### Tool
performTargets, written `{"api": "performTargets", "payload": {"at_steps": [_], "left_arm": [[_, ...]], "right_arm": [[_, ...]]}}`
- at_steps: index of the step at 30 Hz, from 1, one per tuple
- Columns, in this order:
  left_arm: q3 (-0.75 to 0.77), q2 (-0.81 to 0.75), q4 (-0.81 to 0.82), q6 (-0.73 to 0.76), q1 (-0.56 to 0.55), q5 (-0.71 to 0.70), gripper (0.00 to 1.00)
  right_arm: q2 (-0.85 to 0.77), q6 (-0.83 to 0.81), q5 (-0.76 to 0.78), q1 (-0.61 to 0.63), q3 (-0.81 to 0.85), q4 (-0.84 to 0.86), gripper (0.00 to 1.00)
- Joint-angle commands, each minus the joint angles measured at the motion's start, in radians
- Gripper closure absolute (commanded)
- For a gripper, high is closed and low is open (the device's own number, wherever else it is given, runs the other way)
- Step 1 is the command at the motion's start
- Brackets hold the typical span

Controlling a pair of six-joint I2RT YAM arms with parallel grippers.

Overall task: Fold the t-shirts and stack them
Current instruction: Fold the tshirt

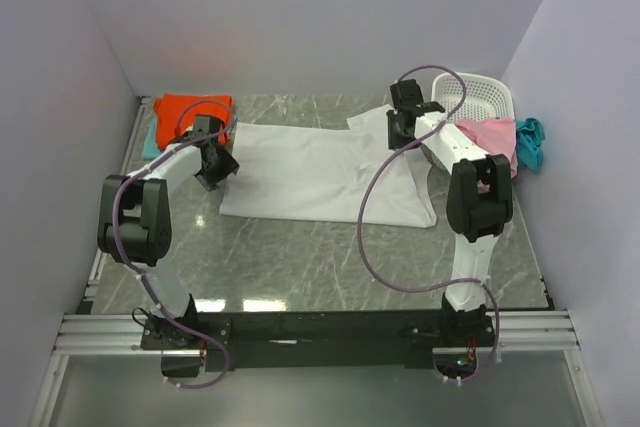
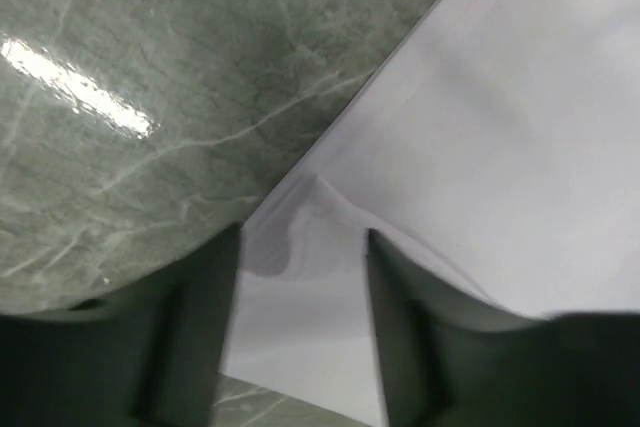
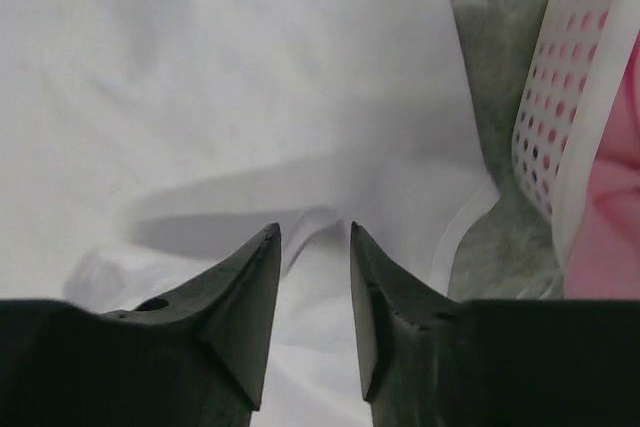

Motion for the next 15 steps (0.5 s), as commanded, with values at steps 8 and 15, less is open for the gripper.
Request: {"api": "performTargets", "payload": {"at_steps": [8, 15], "left_arm": [[0.021, -0.155, -0.014, -0.003, -0.005, -0.014, 0.01], [-0.002, -0.16, -0.002, 0.023, -0.064, 0.055, 0.01]], "right_arm": [[-0.148, 0.038, -0.019, 0.006, -0.03, 0.017, 0.26], [-0.344, 0.173, -0.083, 0.027, -0.302, 0.082, 0.19]]}}
